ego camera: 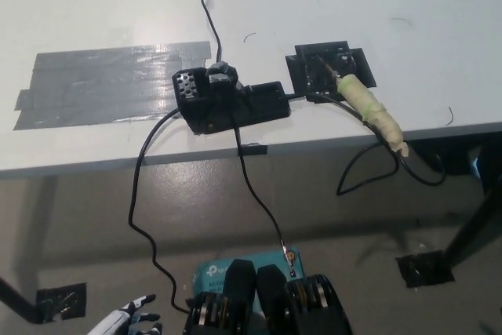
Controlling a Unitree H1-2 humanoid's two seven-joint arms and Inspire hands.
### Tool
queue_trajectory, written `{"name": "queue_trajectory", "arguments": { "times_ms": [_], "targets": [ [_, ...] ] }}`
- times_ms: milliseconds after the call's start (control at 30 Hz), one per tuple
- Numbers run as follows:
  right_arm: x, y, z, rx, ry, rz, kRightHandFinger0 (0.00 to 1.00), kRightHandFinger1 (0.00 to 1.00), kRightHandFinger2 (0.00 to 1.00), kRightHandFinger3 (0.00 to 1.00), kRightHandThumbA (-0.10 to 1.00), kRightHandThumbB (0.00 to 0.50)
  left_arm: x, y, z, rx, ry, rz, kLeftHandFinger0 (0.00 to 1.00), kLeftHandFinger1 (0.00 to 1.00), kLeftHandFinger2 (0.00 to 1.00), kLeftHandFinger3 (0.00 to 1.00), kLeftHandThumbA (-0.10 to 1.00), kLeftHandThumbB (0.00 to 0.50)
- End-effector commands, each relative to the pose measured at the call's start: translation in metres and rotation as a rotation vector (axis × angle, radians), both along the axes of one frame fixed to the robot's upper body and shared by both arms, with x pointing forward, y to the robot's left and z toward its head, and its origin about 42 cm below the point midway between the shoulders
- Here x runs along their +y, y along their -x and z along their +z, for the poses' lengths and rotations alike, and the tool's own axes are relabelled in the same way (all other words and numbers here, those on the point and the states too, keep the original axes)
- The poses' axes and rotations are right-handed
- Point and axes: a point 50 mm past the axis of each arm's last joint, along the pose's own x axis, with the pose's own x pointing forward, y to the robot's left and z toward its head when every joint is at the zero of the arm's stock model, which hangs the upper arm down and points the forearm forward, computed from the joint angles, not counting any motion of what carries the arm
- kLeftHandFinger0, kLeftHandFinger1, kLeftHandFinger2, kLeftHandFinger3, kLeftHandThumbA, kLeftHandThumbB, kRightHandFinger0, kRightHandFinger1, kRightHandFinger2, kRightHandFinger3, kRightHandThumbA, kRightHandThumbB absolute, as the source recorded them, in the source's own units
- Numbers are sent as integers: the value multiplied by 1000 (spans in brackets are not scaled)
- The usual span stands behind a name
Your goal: The robot uses its right hand to grab the soldering gun kept on the middle of the table and pulls it out of its base and keep it on the right side of the base
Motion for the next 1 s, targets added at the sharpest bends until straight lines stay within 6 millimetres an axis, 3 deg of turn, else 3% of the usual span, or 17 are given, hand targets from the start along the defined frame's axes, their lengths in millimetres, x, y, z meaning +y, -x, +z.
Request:
{"name": "queue_trajectory", "arguments": {
  "times_ms": [0,100,200,400,867,967],
  "targets": [
    [-8,1,8,-44,112,50,1000,1000,1000,1000,355,118,3,3,9,-16,-3,-20,673,773,928,1000,452,207],
    [-10,1,7,-14,140,66,1000,1000,1000,1000,382,135,3,2,9,-17,-14,-36,693,787,941,1000,467,199],
    [-10,5,7,0,152,74,1000,1000,1000,1000,326,140,3,7,8,-11,-25,-43,671,761,910,1000,484,196],
    [-8,2,10,33,173,109,1000,1000,1000,1000,267,115,4,6,8,-9,-15,-33,666,768,925,1000,461,198],
    [-7,4,9,114,181,146,1000,1000,1000,1000,333,89,5,10,4,21,-16,-35,671,774,930,1000,479,205],
    [-8,5,9,132,181,149,958,1000,1000,1000,343,79,5,10,3,24,-17,-37,659,771,921,1000,477,209]
  ]
}}
